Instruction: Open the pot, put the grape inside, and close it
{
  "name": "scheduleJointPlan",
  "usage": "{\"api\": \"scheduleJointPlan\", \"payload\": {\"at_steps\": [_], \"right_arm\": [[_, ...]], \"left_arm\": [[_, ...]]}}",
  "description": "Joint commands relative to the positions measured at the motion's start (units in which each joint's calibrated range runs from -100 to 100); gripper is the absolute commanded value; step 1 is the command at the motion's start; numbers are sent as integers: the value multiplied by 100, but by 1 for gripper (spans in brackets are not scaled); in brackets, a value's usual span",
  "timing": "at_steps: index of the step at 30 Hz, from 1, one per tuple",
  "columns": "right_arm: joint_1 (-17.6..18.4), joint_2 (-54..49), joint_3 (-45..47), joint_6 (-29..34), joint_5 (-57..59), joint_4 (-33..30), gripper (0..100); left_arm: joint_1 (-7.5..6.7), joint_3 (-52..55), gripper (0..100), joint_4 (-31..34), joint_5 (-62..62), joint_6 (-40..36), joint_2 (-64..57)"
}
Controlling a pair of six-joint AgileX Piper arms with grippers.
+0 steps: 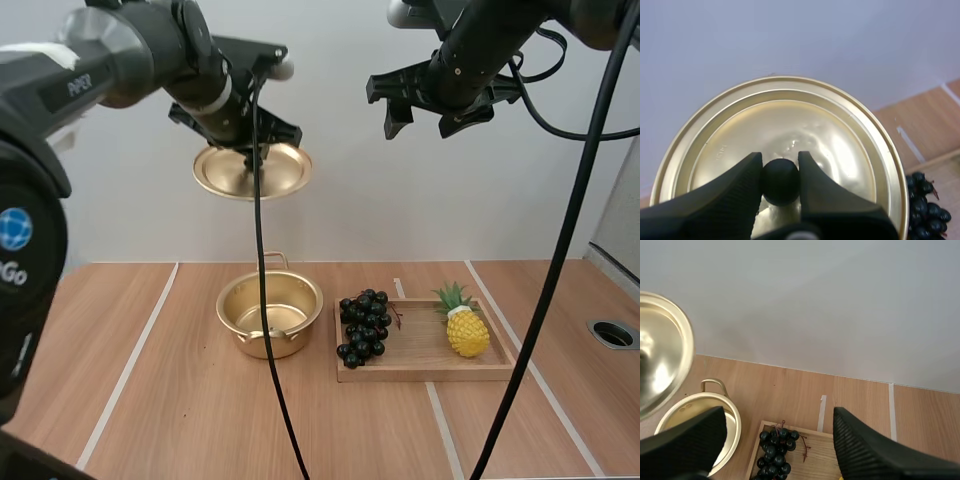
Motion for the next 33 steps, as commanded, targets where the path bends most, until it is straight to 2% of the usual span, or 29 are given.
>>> {"api": "scheduleJointPlan", "payload": {"at_steps": [1, 7, 23, 33], "right_arm": [[-17, -70, 15, -52, 0, -16, 100], [-17, -48, 240, -184, 0, 181, 100], [-17, 326, 2185, -380, 0, 398, 100], [-17, 824, 2366, -380, 0, 437, 100]], "left_arm": [[-2, -420, 0, 133, -86, -134, -549], [-2, -1165, 0, 281, -104, -158, -1500], [-2, -2626, 0, 378, 172, -177, -3146], [-2, -3485, 0, 378, 797, -177, -3481]]}}
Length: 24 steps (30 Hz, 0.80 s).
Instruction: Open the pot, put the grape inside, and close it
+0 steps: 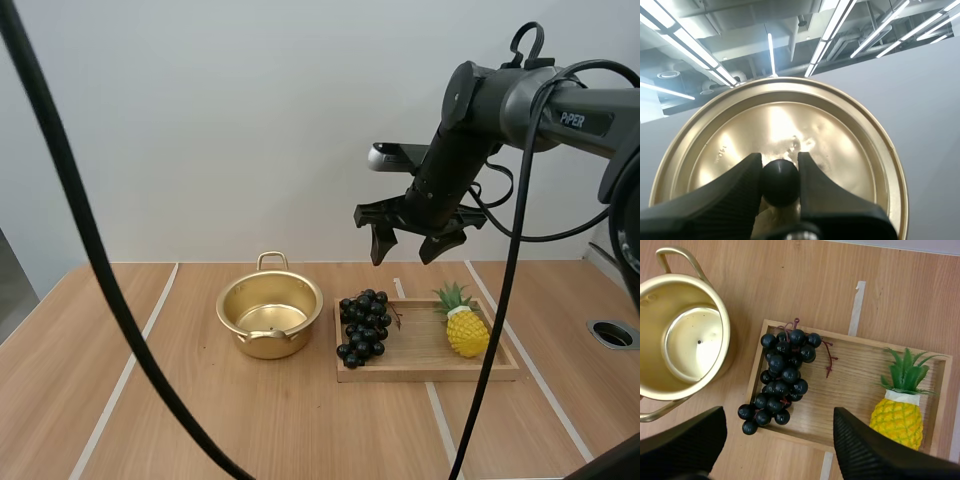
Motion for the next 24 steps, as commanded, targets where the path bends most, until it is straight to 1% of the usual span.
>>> {"api": "scheduleJointPlan", "payload": {"at_steps": [1, 3, 6, 13, 24], "right_arm": [[-17, 88, 20, -57, 0, 122, 100], [-17, 187, 20, -67, 0, 225, 100], [82, 351, 20, -67, 0, 215, 100], [309, 770, 26, -47, 0, -294, 100], [315, 1319, 26, -27, -220, -343, 100]], "left_arm": [[-2, -194, 0, 40, 139, -46, -25], [-2, -224, 0, 40, 196, -46, -42], [-2, -224, 0, 40, 302, -38, -44], [-2, -224, 0, 40, 326, -38, -44], [-2, -224, 0, 40, 326, -38, -44]]}}
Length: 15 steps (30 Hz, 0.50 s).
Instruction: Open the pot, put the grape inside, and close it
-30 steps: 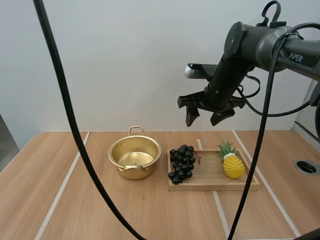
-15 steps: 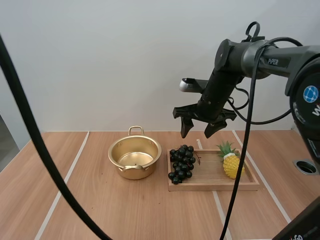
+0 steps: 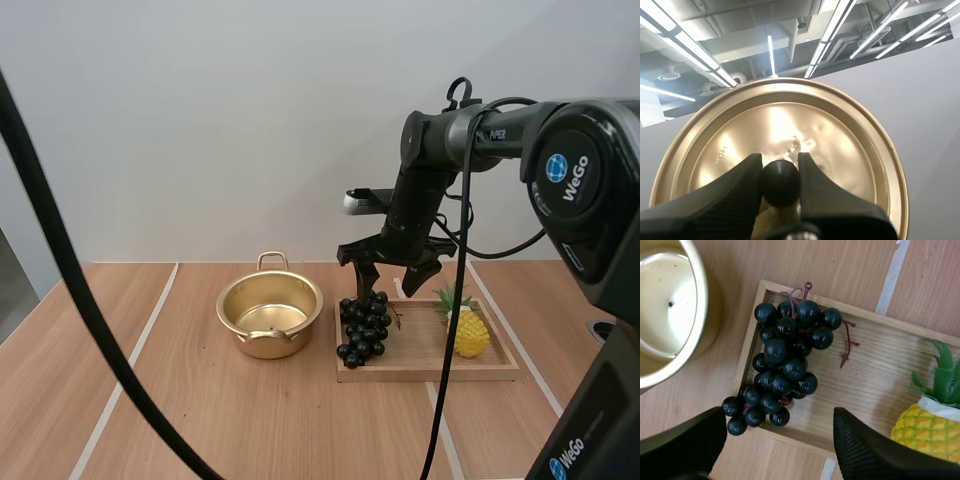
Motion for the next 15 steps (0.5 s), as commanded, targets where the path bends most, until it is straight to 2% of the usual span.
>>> {"api": "scheduleJointPlan", "payload": {"at_steps": [1, 15], "right_arm": [[4, 116, 26, -16, -168, -25, 100], [352, 963, 26, 132, -834, 145, 100]], "left_arm": [[-2, -24, 0, 30, -127, -38, -7], [-2, -24, 0, 30, 228, -38, -18]]}}
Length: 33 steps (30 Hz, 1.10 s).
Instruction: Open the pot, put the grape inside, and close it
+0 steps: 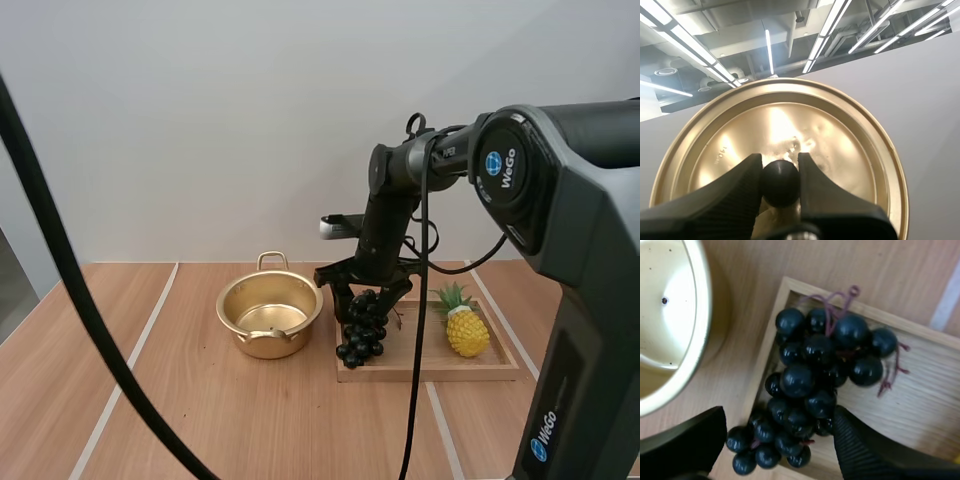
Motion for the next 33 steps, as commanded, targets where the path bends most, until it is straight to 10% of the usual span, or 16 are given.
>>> {"api": "scheduleJointPlan", "payload": {"at_steps": [1, 8, 28, 29, 32, 33], "right_arm": [[29, 136, 26, 70, -33, 4, 100], [34, 335, 26, 454, -353, -872, 100], [34, 774, 26, 55, -574, -690, 100], [34, 748, 26, -98, -544, -677, 87], [34, 617, 26, 61, -456, -687, 0], [34, 562, 10, 234, -396, -687, 0]], "left_arm": [[-2, -24, 0, 30, -35, -25, -17], [-2, -24, 0, 30, 0, 39, -17], [-2, -24, 0, -9, 0, 51, -17], [-2, -24, 0, -9, 0, 51, -17], [-2, -24, 0, -9, 0, 51, -17], [-2, -24, 0, -9, 0, 51, -17]]}}
